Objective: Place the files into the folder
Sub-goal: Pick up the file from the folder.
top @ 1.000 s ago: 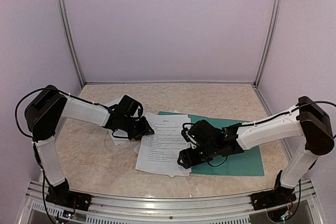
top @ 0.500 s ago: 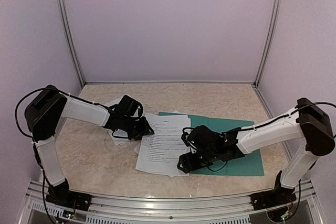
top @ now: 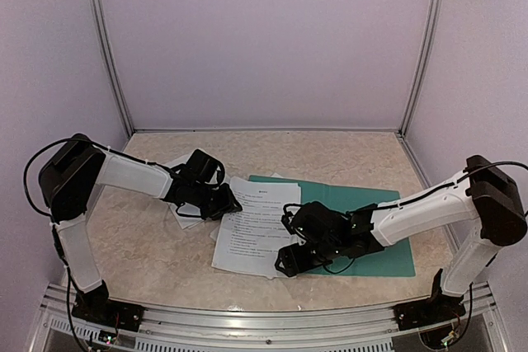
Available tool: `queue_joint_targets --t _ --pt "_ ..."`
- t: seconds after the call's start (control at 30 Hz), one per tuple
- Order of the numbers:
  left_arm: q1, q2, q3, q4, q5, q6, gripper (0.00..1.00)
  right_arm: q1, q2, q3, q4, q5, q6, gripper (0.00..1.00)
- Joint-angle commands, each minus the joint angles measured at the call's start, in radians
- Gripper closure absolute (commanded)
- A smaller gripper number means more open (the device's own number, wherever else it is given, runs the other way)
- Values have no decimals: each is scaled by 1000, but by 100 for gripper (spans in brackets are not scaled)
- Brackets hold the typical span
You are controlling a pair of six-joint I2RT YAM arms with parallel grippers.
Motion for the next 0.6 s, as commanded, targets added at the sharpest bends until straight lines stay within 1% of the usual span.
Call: queue_joint_targets --t 0.0,0.17,0.27,0.33,0.47,0.57 --pt "2 -16 18 -30 -25 18 70 12 -15 2 -39 53 7 28" --pt "4 -20 20 -30 -23 23 74 -1 -40 51 -141 130 -37 25" --pt "4 -25 25 -40 -21 38 78 -33 -66 55 -156 138 -67 24" --pt "4 -35 26 -44 -19 48 84 -67 -90 42 -141 128 -84 24" --pt "-4 -74 25 -42 -17 96 99 -149 -146 3 -82 96 -124 24" --pt "-15 -116 12 -16 -24 159 100 -210 -180 -29 -12 66 -151 21"
